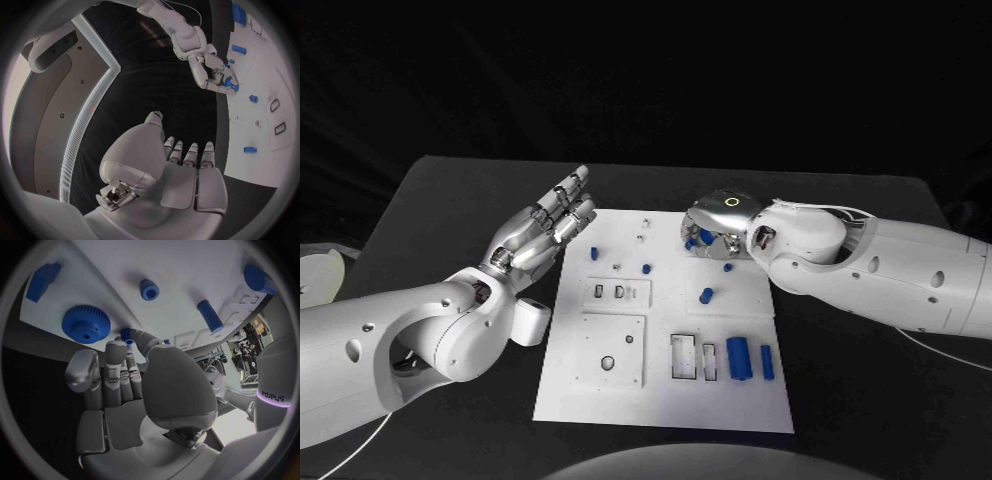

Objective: Assemble the parts on the task board

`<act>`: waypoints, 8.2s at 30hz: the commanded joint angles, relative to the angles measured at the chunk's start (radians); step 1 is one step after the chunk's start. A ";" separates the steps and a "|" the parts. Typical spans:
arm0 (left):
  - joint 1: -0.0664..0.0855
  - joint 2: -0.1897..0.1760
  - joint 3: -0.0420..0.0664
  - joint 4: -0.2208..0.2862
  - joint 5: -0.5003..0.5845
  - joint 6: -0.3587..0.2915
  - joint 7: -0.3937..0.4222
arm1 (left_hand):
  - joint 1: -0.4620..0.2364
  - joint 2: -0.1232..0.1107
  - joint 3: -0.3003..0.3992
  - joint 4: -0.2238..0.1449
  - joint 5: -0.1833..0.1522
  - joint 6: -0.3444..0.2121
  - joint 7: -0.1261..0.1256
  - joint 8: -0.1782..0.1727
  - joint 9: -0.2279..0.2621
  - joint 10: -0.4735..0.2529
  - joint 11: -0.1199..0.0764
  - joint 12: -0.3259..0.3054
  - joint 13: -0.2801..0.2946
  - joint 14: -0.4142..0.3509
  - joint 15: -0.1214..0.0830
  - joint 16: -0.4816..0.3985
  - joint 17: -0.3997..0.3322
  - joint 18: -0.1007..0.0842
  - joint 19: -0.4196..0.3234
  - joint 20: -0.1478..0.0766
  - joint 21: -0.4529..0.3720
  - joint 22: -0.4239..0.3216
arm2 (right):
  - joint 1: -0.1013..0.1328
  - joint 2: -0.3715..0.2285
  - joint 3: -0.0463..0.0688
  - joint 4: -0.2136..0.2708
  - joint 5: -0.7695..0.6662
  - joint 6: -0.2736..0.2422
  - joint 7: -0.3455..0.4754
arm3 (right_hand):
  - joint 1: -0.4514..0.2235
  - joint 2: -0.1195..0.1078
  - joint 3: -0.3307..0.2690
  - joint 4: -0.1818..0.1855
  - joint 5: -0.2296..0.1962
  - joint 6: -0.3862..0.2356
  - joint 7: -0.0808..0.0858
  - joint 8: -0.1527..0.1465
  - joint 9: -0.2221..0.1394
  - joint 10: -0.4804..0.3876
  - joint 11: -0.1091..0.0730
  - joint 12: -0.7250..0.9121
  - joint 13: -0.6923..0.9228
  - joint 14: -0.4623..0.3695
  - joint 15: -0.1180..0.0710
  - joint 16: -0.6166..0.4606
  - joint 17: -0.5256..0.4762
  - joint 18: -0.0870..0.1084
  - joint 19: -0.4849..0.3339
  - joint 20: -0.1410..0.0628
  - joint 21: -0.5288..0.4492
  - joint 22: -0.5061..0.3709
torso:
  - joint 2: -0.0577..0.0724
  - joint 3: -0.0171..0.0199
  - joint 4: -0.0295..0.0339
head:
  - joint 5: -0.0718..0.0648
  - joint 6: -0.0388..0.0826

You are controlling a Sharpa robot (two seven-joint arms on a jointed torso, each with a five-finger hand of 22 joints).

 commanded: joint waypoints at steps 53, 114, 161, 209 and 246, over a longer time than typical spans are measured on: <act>0.001 0.022 0.000 -0.024 0.026 0.040 -0.012 | 0.018 0.001 0.014 -0.024 0.022 0.013 0.022 0.008 0.003 -0.001 0.023 0.009 0.001 0.003 0.021 -0.004 -0.001 0.017 -0.001 0.029 -0.006 -0.002 | 0.061 0.247 0.006 -0.251 0.270 -0.005 0.027 | 0.037 0.006 0.034 -0.020 -0.014 -0.056 0.035 -0.052 0.018 0.002 0.018 -0.089 -0.023 -0.036 0.026 0.011 0.006 -0.007 -0.032 0.020 0.009 0.022 | 0.004 -0.0049 0.0153 | -0.008 -0.013; 0.001 0.031 0.000 -0.037 0.084 0.056 -0.039 | 0.021 0.013 0.026 -0.039 0.032 0.039 0.047 0.014 0.007 0.000 0.041 0.016 0.002 0.003 0.037 -0.004 -0.001 0.017 0.001 0.037 -0.005 0.000 | 0.036 0.235 0.006 -0.240 0.282 -0.020 0.049 | 0.017 -0.032 0.038 -0.009 -0.052 -0.263 0.018 -0.094 -0.064 -0.188 0.040 -0.149 -0.025 -0.112 0.020 -0.035 -0.066 0.008 -0.097 0.020 -0.039 -0.014 | 0.003 -0.0052 0.0169 | -0.012 -0.010; 0.001 0.022 -0.007 -0.036 0.086 0.066 -0.044 | 0.023 0.014 0.030 -0.046 0.033 0.042 0.052 0.014 0.007 0.001 0.047 0.018 0.003 0.003 0.043 -0.004 -0.001 0.017 0.002 0.041 -0.004 0.000 | 0.048 -0.161 -0.001 0.059 0.200 0.002 -0.151 | -0.131 -0.013 -0.163 0.104 -0.099 -0.214 -0.011 -0.086 -0.116 0.424 -0.062 1.352 1.479 0.147 -0.029 0.588 0.885 -0.074 0.108 -0.025 0.238 0.384 | 0.003 -0.0062 0.0087 | -0.006 0.000; 0.000 0.021 -0.009 -0.045 0.086 0.091 -0.059 | 0.023 0.010 0.031 -0.054 0.035 0.046 0.057 0.015 0.008 0.002 0.057 0.021 0.003 0.003 0.050 -0.004 -0.001 0.016 0.003 0.046 -0.003 0.001 | -0.007 -0.082 -0.001 -0.025 0.172 -0.009 -0.101 | -0.078 -0.007 -0.144 0.051 0.022 -0.130 -0.017 -0.030 -0.031 0.424 -0.067 1.352 1.479 0.145 -0.033 0.583 0.877 -0.068 0.093 -0.028 0.221 0.373 | 0.005 -0.0063 0.0065 | 0.002 -0.007; -0.001 0.018 -0.010 -0.045 0.087 0.096 -0.063 | 0.021 0.016 0.038 -0.061 0.036 0.054 0.068 0.017 0.009 0.003 0.068 0.026 0.004 0.003 0.058 -0.004 -0.001 0.017 0.006 0.055 -0.001 0.002 | 0.044 0.036 0.003 0.009 0.255 -0.063 -0.036 | -0.162 -0.022 -0.085 0.077 0.320 -0.104 -0.033 0.095 0.203 0.424 -0.066 1.352 1.479 0.147 -0.035 0.587 0.883 -0.090 0.146 -0.031 0.281 0.454 | 0.003 -0.0070 0.0078 | 0.007 -0.016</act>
